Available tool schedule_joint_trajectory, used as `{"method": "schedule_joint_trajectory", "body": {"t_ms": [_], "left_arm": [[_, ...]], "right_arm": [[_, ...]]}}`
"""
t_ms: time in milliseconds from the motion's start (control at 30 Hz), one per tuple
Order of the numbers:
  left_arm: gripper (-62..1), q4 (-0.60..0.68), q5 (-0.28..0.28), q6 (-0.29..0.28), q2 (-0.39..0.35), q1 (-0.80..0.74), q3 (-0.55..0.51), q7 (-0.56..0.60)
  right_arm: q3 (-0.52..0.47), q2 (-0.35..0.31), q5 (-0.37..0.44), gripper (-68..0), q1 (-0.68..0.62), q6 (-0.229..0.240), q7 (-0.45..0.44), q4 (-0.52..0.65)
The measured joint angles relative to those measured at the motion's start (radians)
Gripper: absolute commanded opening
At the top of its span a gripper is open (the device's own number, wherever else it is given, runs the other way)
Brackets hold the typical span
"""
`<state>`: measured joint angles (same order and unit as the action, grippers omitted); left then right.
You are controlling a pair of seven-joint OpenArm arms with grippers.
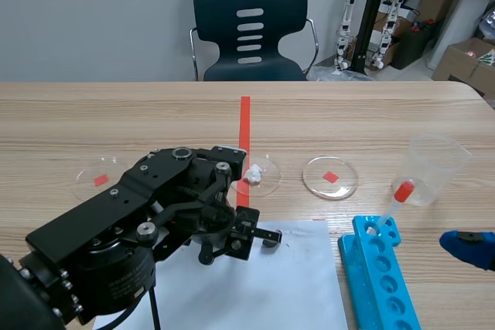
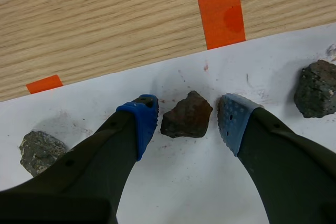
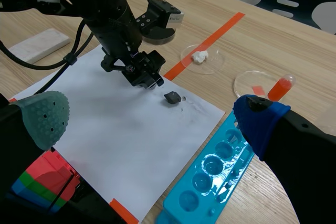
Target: Pick up the middle mineral with the left hand
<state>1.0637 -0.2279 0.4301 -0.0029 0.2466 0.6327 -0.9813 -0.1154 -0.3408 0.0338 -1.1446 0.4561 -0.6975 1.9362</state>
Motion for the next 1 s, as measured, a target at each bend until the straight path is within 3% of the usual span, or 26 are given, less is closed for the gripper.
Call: {"method": "schedule_joint_trajectory", "body": {"t_ms": [67,267,367,667,800,1000], "left_arm": [[-33.7,0.000,0.000,0.000,0.000,0.000,0.000,0.002],[-46.2,0.000,0.000,0.000,0.000,0.000,0.000,0.008],[-49.4,0.000,0.000,0.000,0.000,0.000,0.000,0.006],[-49.3,0.035,-0.001,0.000,-0.016,-0.006,0.000,-0.009],[-49.3,0.139,0.000,0.000,-0.073,-0.024,0.000,-0.007],[-49.3,0.339,0.000,0.000,-0.167,-0.119,0.000,0.150]], "right_arm": [[0.000,0.000,0.000,0.4,0.000,0.000,0.000,0.000],[0.000,0.000,0.000,0.4,0.000,0.000,0.000,0.000],[0.000,0.000,0.000,0.4,0.000,0.000,0.000,0.000],[0.000,0.000,0.000,0.4,0.000,0.000,0.000,0.000],[0.000,0.000,0.000,0.4,0.000,0.000,0.000,0.000],[0.000,0.000,0.000,0.4,0.000,0.000,0.000,0.000]]}}
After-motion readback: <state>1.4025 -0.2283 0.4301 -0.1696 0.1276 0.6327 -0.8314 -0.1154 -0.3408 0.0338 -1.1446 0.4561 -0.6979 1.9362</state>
